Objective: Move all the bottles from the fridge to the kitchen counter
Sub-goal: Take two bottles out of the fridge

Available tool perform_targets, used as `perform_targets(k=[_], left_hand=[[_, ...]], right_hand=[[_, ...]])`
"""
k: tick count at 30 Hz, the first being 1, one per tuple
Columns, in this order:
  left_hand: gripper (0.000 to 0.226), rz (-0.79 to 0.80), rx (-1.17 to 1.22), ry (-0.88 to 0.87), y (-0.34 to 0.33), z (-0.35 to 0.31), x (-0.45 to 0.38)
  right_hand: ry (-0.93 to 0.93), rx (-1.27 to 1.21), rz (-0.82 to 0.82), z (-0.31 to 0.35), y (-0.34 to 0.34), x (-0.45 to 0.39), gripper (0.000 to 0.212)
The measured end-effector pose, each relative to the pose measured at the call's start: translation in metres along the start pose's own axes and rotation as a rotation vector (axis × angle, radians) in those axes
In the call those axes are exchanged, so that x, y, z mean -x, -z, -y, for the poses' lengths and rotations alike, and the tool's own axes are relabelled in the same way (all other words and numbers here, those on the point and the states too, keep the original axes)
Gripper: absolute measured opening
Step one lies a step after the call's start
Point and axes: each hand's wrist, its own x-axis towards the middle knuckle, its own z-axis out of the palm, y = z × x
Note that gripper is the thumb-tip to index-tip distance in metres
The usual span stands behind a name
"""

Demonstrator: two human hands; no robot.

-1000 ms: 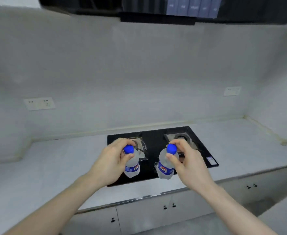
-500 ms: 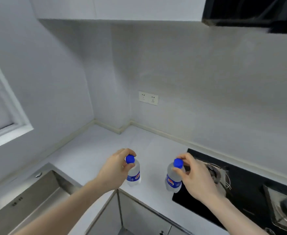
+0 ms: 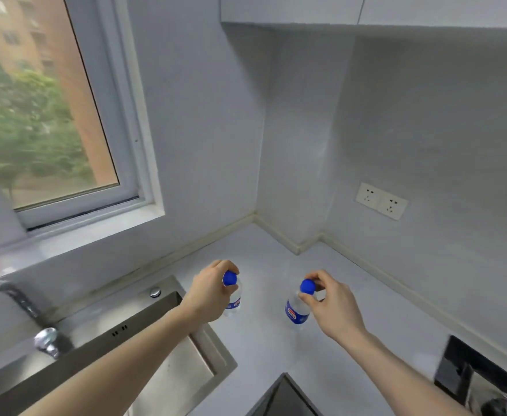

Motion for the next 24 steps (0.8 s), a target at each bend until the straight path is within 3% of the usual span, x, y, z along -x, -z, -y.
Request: perform_targets(k=[24], left_hand=[[0.024, -0.213, -0.037, 0.413, 0.001, 0.172, -0.168]], right_hand=[[0.121, 0.028, 0.343, 0.051, -0.222, -0.277, 0.027]])
